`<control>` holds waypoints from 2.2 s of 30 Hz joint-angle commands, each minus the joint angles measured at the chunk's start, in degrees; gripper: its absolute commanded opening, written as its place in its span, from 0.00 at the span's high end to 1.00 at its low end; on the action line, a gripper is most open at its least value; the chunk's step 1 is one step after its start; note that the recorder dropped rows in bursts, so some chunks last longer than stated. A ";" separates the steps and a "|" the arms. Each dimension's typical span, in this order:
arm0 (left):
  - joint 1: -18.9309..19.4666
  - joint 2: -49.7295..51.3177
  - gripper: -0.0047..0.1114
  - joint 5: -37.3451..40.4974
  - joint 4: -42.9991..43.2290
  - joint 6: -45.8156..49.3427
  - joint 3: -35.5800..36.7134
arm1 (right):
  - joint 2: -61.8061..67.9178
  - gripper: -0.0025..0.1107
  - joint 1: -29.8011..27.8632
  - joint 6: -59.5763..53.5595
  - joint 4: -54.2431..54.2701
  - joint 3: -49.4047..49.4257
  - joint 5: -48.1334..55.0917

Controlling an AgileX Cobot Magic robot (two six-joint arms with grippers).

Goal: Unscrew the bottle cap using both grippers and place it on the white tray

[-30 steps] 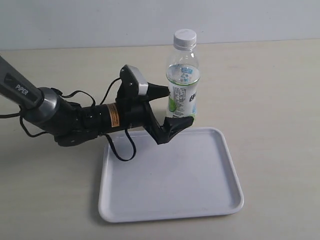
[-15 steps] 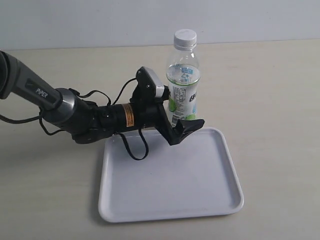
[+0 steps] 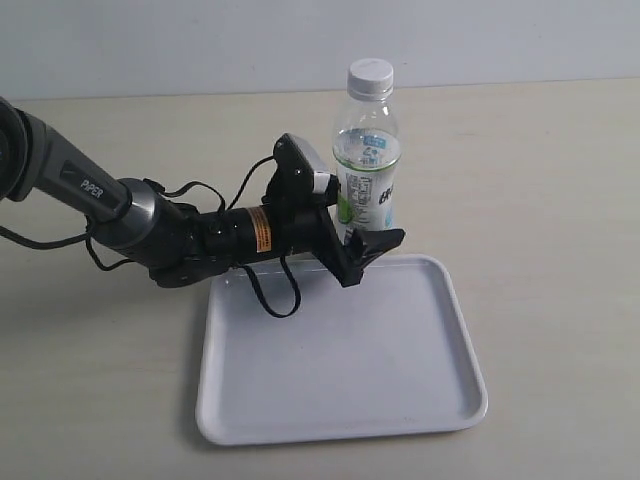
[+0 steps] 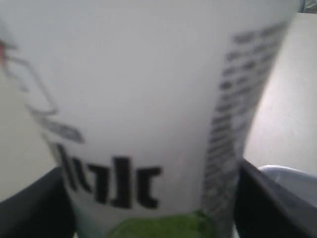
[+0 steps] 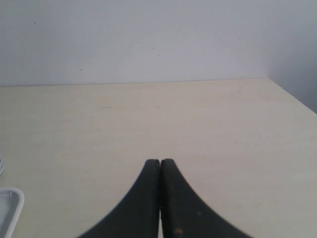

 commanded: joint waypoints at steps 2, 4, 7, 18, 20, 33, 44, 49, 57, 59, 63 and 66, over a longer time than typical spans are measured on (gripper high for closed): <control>-0.36 -0.26 0.67 -1.73 -1.74 -0.04 -0.22 | -0.32 0.98 -0.32 0.00 -0.46 0.26 -0.27; -0.36 -0.38 0.84 -1.83 -1.74 2.12 -0.22 | -0.32 0.98 -0.32 0.00 -0.46 0.26 -0.27; -0.36 -2.10 0.96 -1.13 -0.78 4.38 -0.22 | -0.32 0.98 -0.32 0.00 -0.46 0.26 -0.27; -0.36 -6.57 0.96 10.68 4.44 1.55 -0.22 | -0.32 0.98 -0.32 0.00 -0.46 0.26 -0.27; -0.36 -6.57 0.96 10.68 4.58 1.50 -0.22 | -0.32 0.98 -0.32 0.00 -0.46 0.26 -0.27; -0.36 -11.79 0.96 14.63 12.60 -7.10 -0.22 | -0.32 0.98 -0.32 0.00 -0.46 0.26 -0.27; -0.36 -11.68 0.96 18.97 12.60 -7.30 -0.75 | -0.32 0.98 -0.32 -0.96 5.27 0.26 -9.76; -0.36 -11.68 0.96 19.84 13.23 -8.00 -1.25 | -0.32 0.98 -0.32 0.57 10.01 0.26 -12.88; -0.36 -11.68 0.96 22.09 13.63 -8.84 -1.25 | -0.32 0.98 -0.32 5.93 18.07 0.26 -19.44; -0.36 -11.68 0.96 23.83 13.79 -10.09 -1.25 | -0.32 0.98 -0.21 7.72 20.12 -2.08 -18.42; -0.36 -11.68 0.96 24.64 14.42 -10.53 -1.25 | 6.95 0.98 0.12 9.13 20.88 -11.16 -15.98; -0.36 -11.68 0.96 25.05 16.38 -10.99 -1.25 | 17.41 0.98 0.12 3.99 20.50 -22.85 -11.76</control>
